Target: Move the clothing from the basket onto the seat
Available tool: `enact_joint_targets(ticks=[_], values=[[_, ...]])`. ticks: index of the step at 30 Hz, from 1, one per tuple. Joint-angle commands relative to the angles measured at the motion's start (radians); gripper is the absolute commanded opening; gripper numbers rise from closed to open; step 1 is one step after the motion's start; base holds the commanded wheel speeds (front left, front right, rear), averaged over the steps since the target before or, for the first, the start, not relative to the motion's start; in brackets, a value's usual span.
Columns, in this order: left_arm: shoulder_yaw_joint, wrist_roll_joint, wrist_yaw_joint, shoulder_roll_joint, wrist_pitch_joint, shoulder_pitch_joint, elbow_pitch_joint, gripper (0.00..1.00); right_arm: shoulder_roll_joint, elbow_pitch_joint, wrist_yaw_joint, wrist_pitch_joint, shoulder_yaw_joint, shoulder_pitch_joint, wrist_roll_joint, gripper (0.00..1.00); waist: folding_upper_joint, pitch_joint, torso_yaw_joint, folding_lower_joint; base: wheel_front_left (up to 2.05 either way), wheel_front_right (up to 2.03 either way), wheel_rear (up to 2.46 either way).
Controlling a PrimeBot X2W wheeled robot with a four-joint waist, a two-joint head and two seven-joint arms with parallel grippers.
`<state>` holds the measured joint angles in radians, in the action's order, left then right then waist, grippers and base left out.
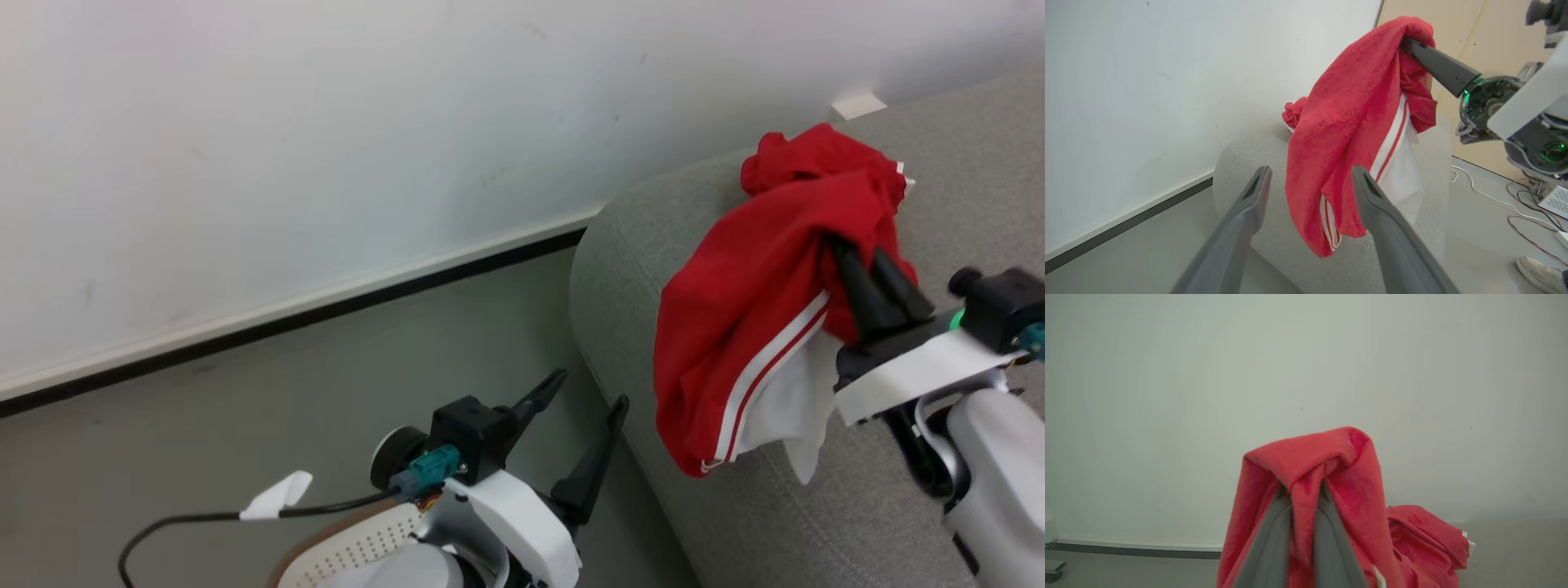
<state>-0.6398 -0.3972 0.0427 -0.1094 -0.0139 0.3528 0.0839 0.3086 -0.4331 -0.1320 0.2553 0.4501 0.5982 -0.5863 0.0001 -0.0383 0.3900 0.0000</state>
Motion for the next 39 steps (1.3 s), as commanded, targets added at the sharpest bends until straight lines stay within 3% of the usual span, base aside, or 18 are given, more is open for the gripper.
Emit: enact_joint_targets(ticks=[1,6,10,20,24,28,34,35,36,37,38,39], values=[[0.004,0.008,-0.005,-0.014,-0.007,0.026,-0.012,1.0,0.006,0.0,0.003,0.001,-0.036,0.05,0.026,0.0,-0.0001,-0.062,-0.014,0.0,0.0,0.0,0.0],[0.0,0.025,-0.025,-0.028,-0.035,0.098,-0.049,1.0,-0.01,-0.027,0.002,-0.004,-0.187,0.183,0.096,0.0,-0.0001,-0.204,-0.058,0.0,0.0,0.0,0.0],[0.003,0.033,-0.044,-0.035,-0.045,0.156,-0.078,1.0,0.018,-0.04,0.003,-0.022,-0.326,0.327,0.199,0.0,-0.0001,-0.31,-0.104,0.0,0.0,0.0,0.0],[0.016,0.051,-0.072,-0.064,-0.069,0.26,-0.164,1.0,0.159,-0.059,0.002,-0.131,-0.677,0.646,0.34,0.0,-0.0001,-0.522,-0.179,0.0,0.0,0.0,0.0],[0.022,0.05,-0.074,-0.079,-0.084,0.278,-0.195,1.0,0.191,-0.119,0.002,-0.172,-0.803,0.694,0.436,0.0,-0.0001,-0.598,-0.194,0.0,0.0,0.0,0.0],[0.023,0.056,-0.072,-0.097,-0.098,0.276,-0.209,1.0,0.17,-0.202,0.003,-0.157,-0.936,0.637,0.516,0.0,-0.0001,-0.653,-0.2,0.0,0.0,0.0,0.0],[0.033,0.054,-0.063,-0.129,-0.105,0.251,-0.215,1.0,0.074,-0.34,0.003,-0.092,-1.102,0.529,0.615,0.0,-0.0001,-0.678,-0.193,0.0,0.0,0.0,0.0],[0.036,0.052,-0.061,-0.134,-0.105,0.246,-0.216,1.0,0.059,-0.358,0.003,-0.08,-1.122,0.517,0.628,0.09,-0.0001,-0.675,-0.189,0.0,0.0,0.0,0.0],[0.037,0.05,-0.059,-0.138,-0.104,0.24,-0.217,1.0,0.049,-0.375,0.003,-0.068,-1.143,0.506,0.644,0.3,-0.0001,-0.672,-0.185,0.0,0.0,0.0,0.0],[0.04,0.047,-0.056,-0.144,-0.104,0.235,-0.217,1.0,0.037,-0.393,0.003,-0.059,-1.164,0.497,0.656,0.3,-0.0001,-0.667,-0.181,0.0,0.0,0.0,0.0],[0.041,0.044,-0.053,-0.147,-0.105,0.231,-0.216,1.0,0.022,-0.412,0.003,-0.06,-1.179,0.488,0.672,1.0,-0.0001,-0.661,-0.177,0.0,0.0,0.0,0.0],[0.044,0.042,-0.052,-0.15,-0.107,0.23,-0.216,1.0,0.003,-0.432,0.003,-0.056,-1.184,0.484,0.68,1.0,-0.0001,-0.654,-0.173,0.0,0.0,0.0,0.0]])
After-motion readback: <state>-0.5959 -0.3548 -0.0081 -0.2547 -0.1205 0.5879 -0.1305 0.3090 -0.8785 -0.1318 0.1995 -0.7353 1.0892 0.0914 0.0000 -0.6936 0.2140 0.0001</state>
